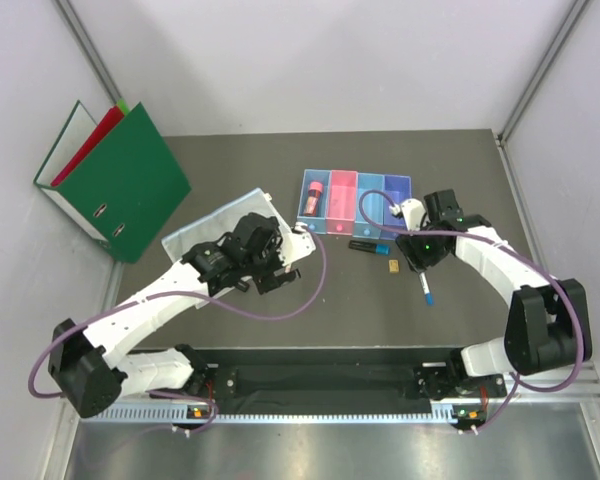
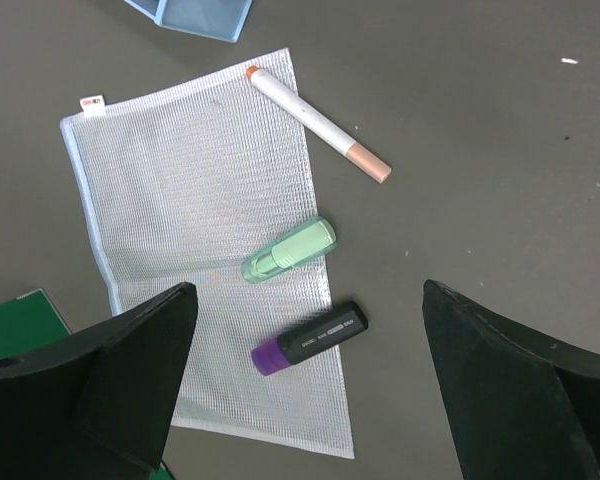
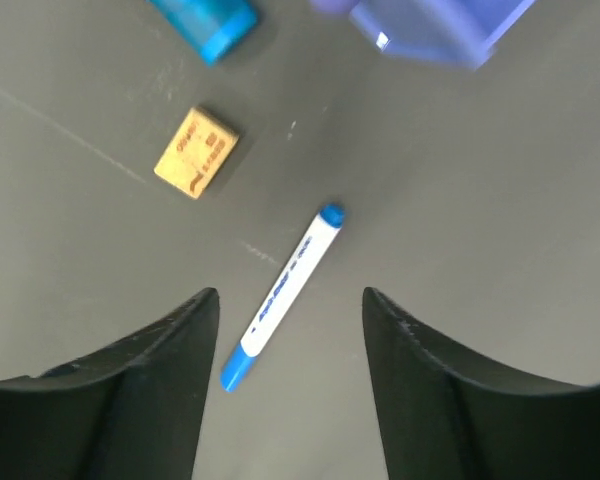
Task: Sort the stationery into containers
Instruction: Pick up the pen from the center of the board.
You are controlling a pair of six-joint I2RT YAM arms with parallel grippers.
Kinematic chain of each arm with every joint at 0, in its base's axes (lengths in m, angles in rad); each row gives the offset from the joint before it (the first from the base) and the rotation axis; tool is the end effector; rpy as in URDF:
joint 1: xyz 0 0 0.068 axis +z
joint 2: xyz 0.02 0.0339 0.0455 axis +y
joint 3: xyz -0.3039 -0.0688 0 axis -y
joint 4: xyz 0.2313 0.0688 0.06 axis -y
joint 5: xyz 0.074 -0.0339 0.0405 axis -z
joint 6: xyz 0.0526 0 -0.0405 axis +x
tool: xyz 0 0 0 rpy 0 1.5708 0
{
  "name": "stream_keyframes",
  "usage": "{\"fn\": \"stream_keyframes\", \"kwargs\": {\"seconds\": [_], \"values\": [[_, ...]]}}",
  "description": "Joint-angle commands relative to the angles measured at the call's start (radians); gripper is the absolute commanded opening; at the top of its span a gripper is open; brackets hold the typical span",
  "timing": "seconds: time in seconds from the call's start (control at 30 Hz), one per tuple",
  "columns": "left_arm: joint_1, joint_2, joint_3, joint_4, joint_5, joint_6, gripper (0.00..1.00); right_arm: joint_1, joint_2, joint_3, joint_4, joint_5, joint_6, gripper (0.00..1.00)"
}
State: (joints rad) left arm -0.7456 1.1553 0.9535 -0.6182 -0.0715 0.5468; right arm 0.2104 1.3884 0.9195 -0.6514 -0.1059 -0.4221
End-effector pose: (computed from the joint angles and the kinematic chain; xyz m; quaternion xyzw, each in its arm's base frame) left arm 0.1658 -0.1480 0.3115 0.5494 0.7502 -0.0033 0.3679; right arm 0.2466 0.0583 0.2477 -0.3140 0.9214 0.0277 0.2272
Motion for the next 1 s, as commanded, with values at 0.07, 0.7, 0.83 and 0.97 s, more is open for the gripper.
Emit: {"fn": "stream_keyframes", "kwargs": {"seconds": [0.07,0.7,0.83,0.97], "values": [[0.005,0.066,0.030,0.083,-0.031,-0.035,0.99,-0.020,-0.042,-0.080,0.099,0.026,0.043,0.54],[0.005,0.172,0.171,0.075,-0.030,-0.001,0.99,-0.052,0.130,-0.087,0.101,0.043,-0.004,0.44],[0.005,0.172,0.180,0.071,-0.036,0.007,0.99,-0.052,0.173,-0.091,0.116,0.038,-0.004,0.36],[0.005,0.175,0.197,0.066,-0.040,0.007,0.99,-0.052,0.196,-0.091,0.121,0.035,-0.007,0.10]]}}
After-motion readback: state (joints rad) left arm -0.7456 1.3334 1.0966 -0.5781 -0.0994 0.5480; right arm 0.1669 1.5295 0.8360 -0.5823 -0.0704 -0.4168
